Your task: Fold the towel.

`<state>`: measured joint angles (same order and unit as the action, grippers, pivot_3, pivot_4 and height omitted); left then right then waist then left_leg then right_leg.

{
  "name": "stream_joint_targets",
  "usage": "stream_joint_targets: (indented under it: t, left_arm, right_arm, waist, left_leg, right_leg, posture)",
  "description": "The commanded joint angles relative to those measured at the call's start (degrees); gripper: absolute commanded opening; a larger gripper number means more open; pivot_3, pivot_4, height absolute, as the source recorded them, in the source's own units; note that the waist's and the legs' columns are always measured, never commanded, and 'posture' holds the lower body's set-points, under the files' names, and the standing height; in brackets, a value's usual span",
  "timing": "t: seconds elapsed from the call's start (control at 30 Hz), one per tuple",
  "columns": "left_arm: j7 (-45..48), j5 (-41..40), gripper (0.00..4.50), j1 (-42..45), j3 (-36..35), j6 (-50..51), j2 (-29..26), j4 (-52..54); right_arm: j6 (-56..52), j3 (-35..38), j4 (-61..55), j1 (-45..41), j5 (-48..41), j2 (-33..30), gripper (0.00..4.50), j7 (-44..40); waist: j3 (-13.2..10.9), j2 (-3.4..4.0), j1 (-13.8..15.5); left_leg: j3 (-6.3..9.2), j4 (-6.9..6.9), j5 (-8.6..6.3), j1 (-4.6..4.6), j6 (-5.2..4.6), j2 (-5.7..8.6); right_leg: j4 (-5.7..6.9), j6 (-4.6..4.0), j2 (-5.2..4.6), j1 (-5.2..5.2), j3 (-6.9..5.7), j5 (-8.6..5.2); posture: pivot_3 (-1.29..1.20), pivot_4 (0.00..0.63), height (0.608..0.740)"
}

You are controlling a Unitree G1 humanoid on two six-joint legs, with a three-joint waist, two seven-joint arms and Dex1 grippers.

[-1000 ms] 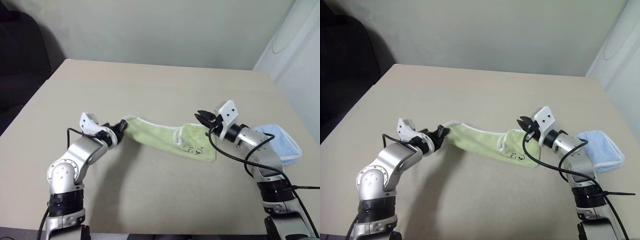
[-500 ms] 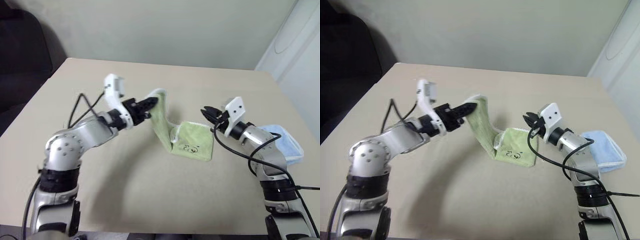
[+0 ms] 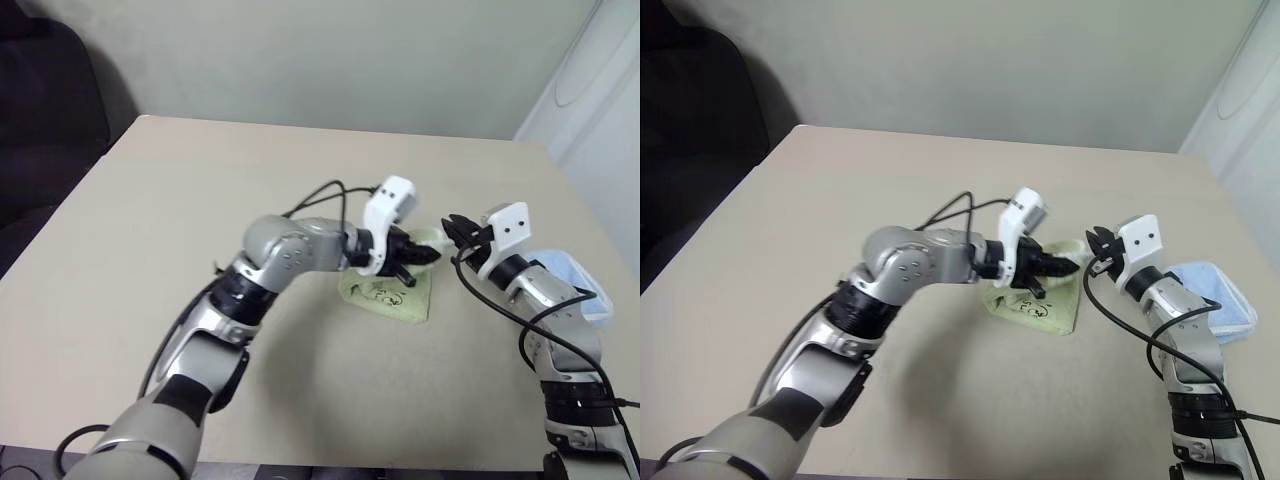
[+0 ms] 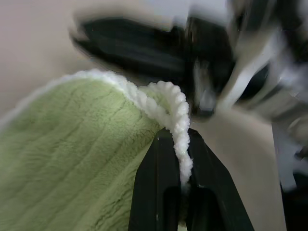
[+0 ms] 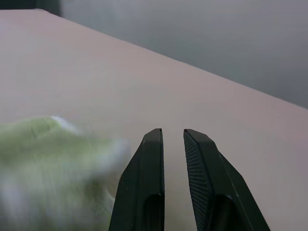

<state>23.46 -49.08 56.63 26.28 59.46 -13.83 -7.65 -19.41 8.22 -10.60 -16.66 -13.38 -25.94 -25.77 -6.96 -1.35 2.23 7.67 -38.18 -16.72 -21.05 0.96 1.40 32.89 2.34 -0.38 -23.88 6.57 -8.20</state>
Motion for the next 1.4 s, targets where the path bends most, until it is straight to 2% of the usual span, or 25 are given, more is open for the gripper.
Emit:
stream_joint_targets:
  t: [0.03, 0.13, 0.23, 0.43, 0.57, 0.7, 0.77, 0.8, 0.9, 1.03, 1.23, 1.4]
  left_arm:
    - [4.7, 8.3, 0.05, 1.2, 4.8, -1.1, 1.2, -1.4]
    - [6.7, 13.2, 0.05, -0.1, 6.4, -2.2, 2.4, -2.7]
    - [8.7, 15.4, 0.80, -1.3, 5.4, -1.8, 3.4, -2.4]
    - [10.1, 13.3, 2.98, -4.1, -3.0, 1.2, 5.9, 0.3]
    - [10.2, 7.7, 4.38, -5.4, -13.1, 4.1, 7.3, 3.5]
    - [10.6, 6.7, 4.48, -6.8, -18.4, 4.2, 4.4, 7.1]
    - [11.2, 8.6, 4.48, -8.4, -21.0, 0.5, 0.9, 7.6]
    - [11.4, 9.5, 4.50, -9.1, -22.0, -1.0, -0.5, 7.5]
    - [13.0, 13.9, 3.87, -11.7, -22.4, -7.8, -4.5, 5.6]
    - [18.0, 20.7, 2.40, -15.0, -18.0, -17.8, -8.1, 5.2]
    - [23.2, 21.8, 0.11, -14.9, -17.0, -22.6, -5.4, 2.7]
    - [24.9, 32.7, 0.05, -13.9, -7.7, -29.4, -3.4, -8.2]
  right_arm:
    - [-0.5, 2.4, -4.0, 0.6, -0.5, -0.6, 0.74, 1.4]
    - [-0.8, 2.6, -4.4, 0.8, -0.5, -0.7, 0.74, 1.6]
    - [-1.2, 2.4, -4.6, 0.6, -0.4, -0.6, 0.74, 1.6]
    - [-1.1, 1.6, -3.5, -0.2, -0.3, -0.9, 0.74, 0.7]
    - [-1.1, 1.0, -2.8, -0.9, -0.4, -1.0, 0.74, -0.1]
    - [-1.6, 0.7, -3.0, -0.9, -0.8, -1.2, 0.74, -0.8]
    - [-2.9, 0.3, -4.1, -0.3, -1.7, -1.3, 0.74, -1.8]
    - [-3.7, 0.1, -4.7, 0.0, -2.4, -1.2, 0.57, -2.3]
    - [-6.7, -1.2, -7.5, 1.4, -5.2, -0.8, 0.00, -4.3]
    - [-10.0, -2.6, -10.2, 2.1, -8.1, 0.2, 0.00, -5.1]
    - [-13.7, -5.8, -11.3, 1.6, -10.4, 3.1, 0.00, -4.3]
    - [-14.9, -7.8, -5.5, 3.3, -9.7, 6.5, 0.00, -3.3]
  waist:
    - [0.0, 0.00, -0.1]
    - [0.0, 0.01, -0.1]
    - [0.0, 0.00, -0.1]
    - [0.0, 0.00, 0.1]
    - [0.0, 0.01, 0.1]
    - [0.0, 0.02, 0.1]
    - [0.0, 0.04, 0.0]
    - [0.0, 0.04, 0.0]
    - [0.0, 0.04, 0.0]
    - [0.0, 0.04, 0.3]
    - [0.0, 0.01, 0.7]
    - [0.0, 0.00, 0.6]
  left_leg:
    - [-0.01, 0.00, 0.00, 0.02, -0.01, 0.00]
    - [-0.02, 0.00, 0.02, 0.00, -0.05, -0.01]
    - [-0.02, 0.00, 0.03, -0.02, -0.08, 0.00]
    - [-0.03, -0.01, 0.05, -0.05, -0.13, 0.03]
    - [-0.05, -0.01, 0.06, -0.03, -0.14, 0.02]
    - [-0.05, 0.00, 0.07, 0.00, -0.15, 0.00]
    - [-0.05, 0.00, 0.08, 0.01, -0.16, 0.00]
    - [-0.05, 0.00, 0.08, 0.04, -0.16, -0.01]
    - [-0.03, 0.01, 0.08, 0.04, -0.14, -0.04]
    - [0.00, -0.04, 0.09, -0.01, -0.16, 0.02]
    - [0.12, -0.10, 0.12, -0.14, -0.29, 0.22]
    - [0.14, -0.08, 0.11, -0.10, -0.31, 0.24]
  right_leg:
    - [0.00, 0.14, 0.00, 0.00, 0.00, -0.04]
    - [-0.02, 0.43, -0.01, 0.00, 0.00, -0.19]
    - [-0.03, 0.59, -0.02, 0.00, 0.00, -0.26]
    - [-0.04, 0.66, -0.10, 0.01, 0.01, -0.22]
    - [-0.03, 0.72, -0.09, 0.01, 0.01, -0.22]
    - [-0.03, 0.72, -0.08, 0.02, 0.01, -0.14]
    - [-0.03, 0.66, -0.07, 0.02, 0.01, -0.10]
    - [-0.02, 0.66, -0.06, 0.02, 0.01, -0.10]
    - [-0.01, 0.67, 0.00, 0.01, 0.00, -0.11]
    - [-0.04, 0.62, -0.03, 0.01, 0.00, -0.09]
    - [-0.03, 0.33, -0.21, -0.03, 0.01, 0.05]
    - [-0.02, 0.34, -0.29, -0.03, -0.03, 0.05]
  posture:
    - [0.00, 0.150, 0.740]
    - [0.00, 0.150, 0.740]
    - [0.00, 0.150, 0.740]
    - [0.00, 0.150, 0.740]
    - [0.00, 0.150, 0.740]
    - [0.00, 0.150, 0.740]
    - [0.00, 0.150, 0.740]
    - [0.00, 0.150, 0.740]
    - [0.00, 0.150, 0.740]
    - [0.00, 0.150, 0.740]
    - [0.00, 0.150, 0.740]
    - [0.00, 0.150, 0.740]
